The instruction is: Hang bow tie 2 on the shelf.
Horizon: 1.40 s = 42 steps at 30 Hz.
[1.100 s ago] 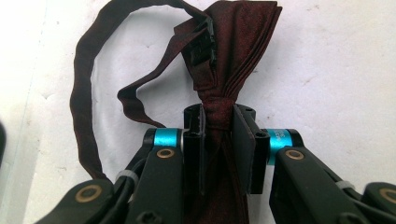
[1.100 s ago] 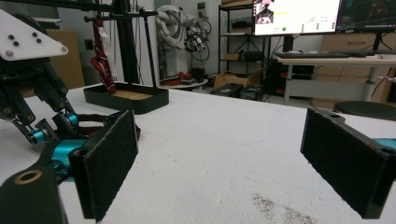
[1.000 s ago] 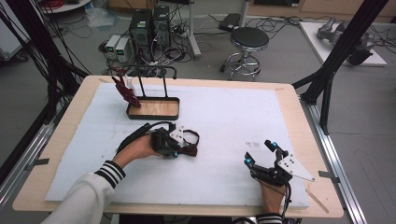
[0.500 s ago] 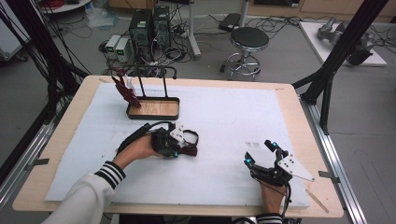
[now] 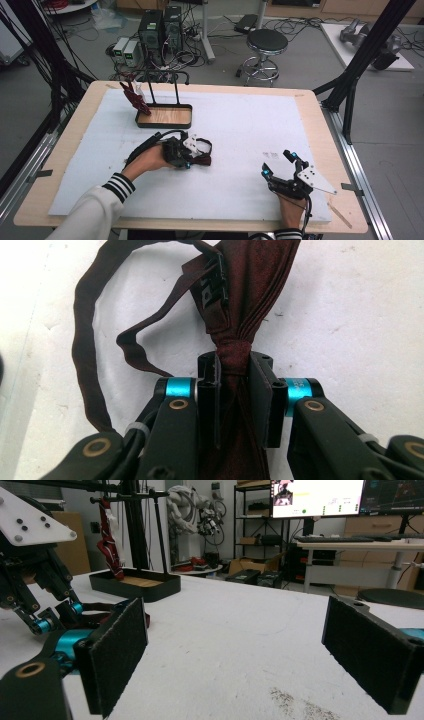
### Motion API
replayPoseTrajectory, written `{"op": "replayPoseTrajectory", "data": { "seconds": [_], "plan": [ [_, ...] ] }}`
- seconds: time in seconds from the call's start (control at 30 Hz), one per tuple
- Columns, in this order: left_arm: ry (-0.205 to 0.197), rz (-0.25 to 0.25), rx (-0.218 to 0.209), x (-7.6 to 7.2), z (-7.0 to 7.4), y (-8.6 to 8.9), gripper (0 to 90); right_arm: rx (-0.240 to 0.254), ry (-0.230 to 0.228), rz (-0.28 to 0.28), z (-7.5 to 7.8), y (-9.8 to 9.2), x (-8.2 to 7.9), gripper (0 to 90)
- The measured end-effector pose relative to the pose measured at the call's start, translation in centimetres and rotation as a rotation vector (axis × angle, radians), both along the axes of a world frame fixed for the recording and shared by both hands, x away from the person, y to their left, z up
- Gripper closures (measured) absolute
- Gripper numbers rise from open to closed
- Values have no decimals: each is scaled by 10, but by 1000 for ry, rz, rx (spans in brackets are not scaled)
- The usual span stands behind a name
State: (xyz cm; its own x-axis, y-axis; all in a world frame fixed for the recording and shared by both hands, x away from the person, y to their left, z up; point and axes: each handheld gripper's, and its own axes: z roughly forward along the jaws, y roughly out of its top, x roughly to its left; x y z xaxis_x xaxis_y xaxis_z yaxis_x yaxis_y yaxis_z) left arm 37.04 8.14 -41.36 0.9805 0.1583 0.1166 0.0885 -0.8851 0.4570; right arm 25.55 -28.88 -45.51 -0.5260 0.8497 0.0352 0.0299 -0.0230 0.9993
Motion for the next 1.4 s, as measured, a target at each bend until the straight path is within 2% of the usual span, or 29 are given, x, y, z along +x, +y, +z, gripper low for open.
{"op": "replayPoseTrajectory", "data": {
  "seconds": [0.3,0.43,0.73,0.87,1.1,1.23,1.4],
  "plan": [
    [-2,22,-33,-3,-1,5,755,5,1,-3,0,0,0,103],
    [-10,38,-75,-4,3,9,755,4,2,-2,0,0,0,102],
    [-99,94,-187,-5,20,21,756,2,4,-1,0,0,0,103],
    [-148,102,-207,-7,26,25,756,2,7,-1,0,0,0,103],
    [-192,151,-282,-7,35,32,757,2,5,-1,0,0,0,103],
    [-206,172,-317,-7,41,38,757,1,5,-1,0,0,0,103],
    [-246,196,-351,-10,49,46,757,0,8,-1,0,1,0,103]
  ]
}}
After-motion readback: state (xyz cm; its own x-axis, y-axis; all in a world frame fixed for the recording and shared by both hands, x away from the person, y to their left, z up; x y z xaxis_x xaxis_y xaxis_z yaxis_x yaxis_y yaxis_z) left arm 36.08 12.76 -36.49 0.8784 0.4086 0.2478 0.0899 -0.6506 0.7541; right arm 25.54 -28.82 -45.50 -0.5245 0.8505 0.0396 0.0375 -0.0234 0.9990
